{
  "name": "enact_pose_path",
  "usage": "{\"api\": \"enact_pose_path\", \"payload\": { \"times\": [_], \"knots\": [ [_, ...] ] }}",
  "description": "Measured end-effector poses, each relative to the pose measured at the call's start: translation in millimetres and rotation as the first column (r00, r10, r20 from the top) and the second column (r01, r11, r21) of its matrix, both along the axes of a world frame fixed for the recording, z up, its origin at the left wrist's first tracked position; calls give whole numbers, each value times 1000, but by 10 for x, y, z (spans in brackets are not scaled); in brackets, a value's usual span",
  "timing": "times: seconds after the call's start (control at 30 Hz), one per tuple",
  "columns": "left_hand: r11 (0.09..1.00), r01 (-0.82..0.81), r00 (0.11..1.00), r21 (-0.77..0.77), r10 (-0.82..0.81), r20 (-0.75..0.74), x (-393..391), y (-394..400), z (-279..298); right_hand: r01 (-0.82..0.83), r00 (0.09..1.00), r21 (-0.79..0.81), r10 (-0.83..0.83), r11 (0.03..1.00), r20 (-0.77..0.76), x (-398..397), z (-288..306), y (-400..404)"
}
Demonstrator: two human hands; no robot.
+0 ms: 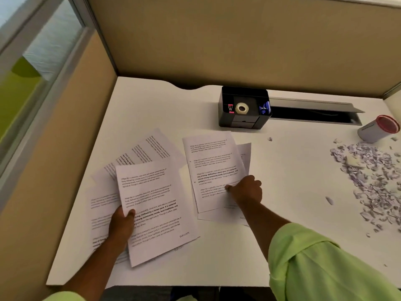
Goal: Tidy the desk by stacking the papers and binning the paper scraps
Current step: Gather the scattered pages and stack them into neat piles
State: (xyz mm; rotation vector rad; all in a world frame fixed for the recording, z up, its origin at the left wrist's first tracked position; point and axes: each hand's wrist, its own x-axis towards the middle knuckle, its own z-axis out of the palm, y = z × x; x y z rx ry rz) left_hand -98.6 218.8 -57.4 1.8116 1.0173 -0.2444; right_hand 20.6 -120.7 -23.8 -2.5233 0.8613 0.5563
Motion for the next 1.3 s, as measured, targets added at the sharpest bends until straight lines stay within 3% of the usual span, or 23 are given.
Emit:
{"api": "enact_pose_path", "payload": {
  "times": [0.17,0.27,0.37,0.43,0.6,0.8,0.9,1.07,1.3],
  "knots": [
    [1000,-5,1000,2,5,-13,21,-22,37,-14,1000,51,13,999,12,-18,41,32],
    [1000,11,999,-2,-11,-35,30,-2,62,98,995,235,-102,967,3,2,30,-36],
    [999,33,999,-8,-33,-33,31,59,58,185,972,464,-229,866,40,-12,38,-180],
    [999,40,998,-11,-41,-41,37,78,78,204,959,530,-276,823,58,-14,62,-309],
    [999,42,998,-16,-42,-47,64,65,148,182,967,595,-251,783,35,63,151,-646],
    [999,29,999,-43,-30,-22,147,-123,264,-57,997,705,0,707,80,-8,361,-969],
    [997,33,999,-68,-33,5,184,-265,325,-6,983,758,-137,652,124,-11,454,-1083],
    [982,31,996,-188,-15,89,295,-649,484,-8,964,902,-235,432,121,-151,649,-1046],
    [918,188,961,-349,-99,257,537,-1344,884,-18,969,915,-219,403,115,-282,689,-782]
  ]
}}
